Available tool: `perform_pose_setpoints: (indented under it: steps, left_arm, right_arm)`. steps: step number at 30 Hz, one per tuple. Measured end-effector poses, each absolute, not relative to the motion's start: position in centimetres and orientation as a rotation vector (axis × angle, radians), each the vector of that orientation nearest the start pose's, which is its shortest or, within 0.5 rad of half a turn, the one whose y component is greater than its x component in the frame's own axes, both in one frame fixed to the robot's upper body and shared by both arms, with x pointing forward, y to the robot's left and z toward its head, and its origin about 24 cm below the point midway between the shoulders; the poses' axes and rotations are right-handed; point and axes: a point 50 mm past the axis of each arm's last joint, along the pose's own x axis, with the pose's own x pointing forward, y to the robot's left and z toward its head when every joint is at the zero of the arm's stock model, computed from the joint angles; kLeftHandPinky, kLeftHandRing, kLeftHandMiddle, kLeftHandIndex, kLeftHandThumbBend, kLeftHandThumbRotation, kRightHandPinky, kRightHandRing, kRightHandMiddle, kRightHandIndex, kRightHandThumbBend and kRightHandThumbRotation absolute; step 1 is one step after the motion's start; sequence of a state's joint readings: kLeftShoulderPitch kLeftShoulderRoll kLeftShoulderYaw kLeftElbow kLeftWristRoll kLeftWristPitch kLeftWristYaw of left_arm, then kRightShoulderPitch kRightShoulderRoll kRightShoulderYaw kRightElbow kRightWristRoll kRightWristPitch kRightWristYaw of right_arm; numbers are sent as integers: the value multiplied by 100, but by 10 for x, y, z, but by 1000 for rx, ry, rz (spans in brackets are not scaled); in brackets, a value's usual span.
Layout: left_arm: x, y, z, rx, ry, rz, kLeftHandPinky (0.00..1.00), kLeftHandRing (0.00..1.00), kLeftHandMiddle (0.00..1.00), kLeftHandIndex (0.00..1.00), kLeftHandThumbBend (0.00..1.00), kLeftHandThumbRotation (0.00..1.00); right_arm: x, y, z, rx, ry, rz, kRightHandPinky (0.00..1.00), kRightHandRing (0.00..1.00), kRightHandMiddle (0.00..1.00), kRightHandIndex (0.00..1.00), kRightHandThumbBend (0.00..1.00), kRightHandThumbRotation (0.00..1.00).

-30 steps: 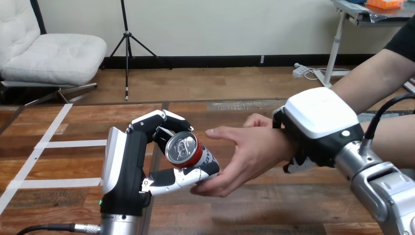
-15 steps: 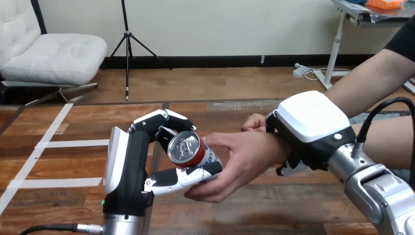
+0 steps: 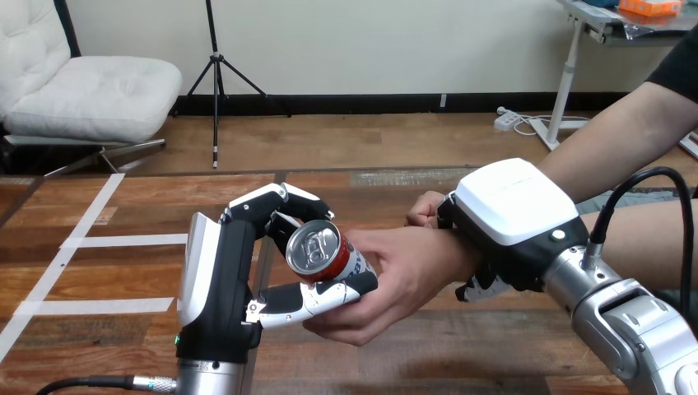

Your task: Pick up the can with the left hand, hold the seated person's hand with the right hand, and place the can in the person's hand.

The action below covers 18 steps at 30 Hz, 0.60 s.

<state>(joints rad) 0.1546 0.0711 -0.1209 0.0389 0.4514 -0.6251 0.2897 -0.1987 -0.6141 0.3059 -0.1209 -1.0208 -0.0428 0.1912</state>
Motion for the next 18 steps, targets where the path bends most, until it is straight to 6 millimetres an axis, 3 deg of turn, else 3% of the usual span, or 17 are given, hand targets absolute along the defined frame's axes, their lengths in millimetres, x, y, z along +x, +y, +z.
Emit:
perform_pose_setpoints:
  steps: [18]
  left_arm:
    - [206, 124, 55, 373, -501, -13, 29, 35, 41, 43, 77, 1]
  right_arm:
    - [275, -164, 97, -1664, -249, 395, 31, 36, 43, 49, 75, 0]
